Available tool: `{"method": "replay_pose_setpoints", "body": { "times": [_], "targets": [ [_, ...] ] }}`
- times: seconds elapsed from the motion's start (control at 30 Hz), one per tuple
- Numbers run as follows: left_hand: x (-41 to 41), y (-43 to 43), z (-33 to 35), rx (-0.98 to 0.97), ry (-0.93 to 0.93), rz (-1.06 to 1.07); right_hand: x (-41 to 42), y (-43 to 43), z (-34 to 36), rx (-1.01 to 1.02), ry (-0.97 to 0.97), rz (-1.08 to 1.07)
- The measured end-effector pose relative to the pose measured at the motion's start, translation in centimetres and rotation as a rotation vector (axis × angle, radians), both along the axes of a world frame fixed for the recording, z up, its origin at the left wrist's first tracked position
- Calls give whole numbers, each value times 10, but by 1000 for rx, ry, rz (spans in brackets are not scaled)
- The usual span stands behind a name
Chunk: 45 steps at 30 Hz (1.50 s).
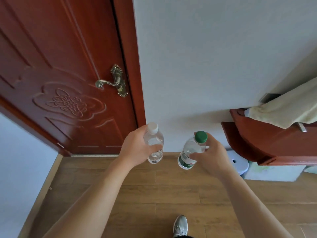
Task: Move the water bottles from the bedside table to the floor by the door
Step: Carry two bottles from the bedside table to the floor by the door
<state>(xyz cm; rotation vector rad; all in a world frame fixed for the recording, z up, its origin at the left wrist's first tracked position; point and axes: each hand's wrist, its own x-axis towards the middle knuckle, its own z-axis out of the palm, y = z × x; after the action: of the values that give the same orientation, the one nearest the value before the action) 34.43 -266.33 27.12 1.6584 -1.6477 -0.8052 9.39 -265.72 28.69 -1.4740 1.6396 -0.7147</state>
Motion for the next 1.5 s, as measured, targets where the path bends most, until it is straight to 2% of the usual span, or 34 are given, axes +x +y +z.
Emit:
{"method": "replay_pose_setpoints", "body": {
  "times": [0.23, 0.47, 0.73, 0.9, 1.1, 1.5],
  "targets": [
    [-9, -65, -15, 50, 13, 48, -8, -92, -22, 100, -5, 83],
    [3, -130, -50, 86, 42, -27, 15, -152, -56, 154, 50, 54],
    [5, -187, -101, 171, 32, -83, 22, -206, -124, 199, 47, 30],
    [-1, -212, -158, 234, 27, -26, 19, -242, -181, 276, 42, 92],
    [-2, -229, -261, 218, -56, 43, 27, -277, -286, 298, 47, 186],
    [11, -254, -593, 182, -53, 102, 55, -306, -621, 266, 15, 165]
  ]
}}
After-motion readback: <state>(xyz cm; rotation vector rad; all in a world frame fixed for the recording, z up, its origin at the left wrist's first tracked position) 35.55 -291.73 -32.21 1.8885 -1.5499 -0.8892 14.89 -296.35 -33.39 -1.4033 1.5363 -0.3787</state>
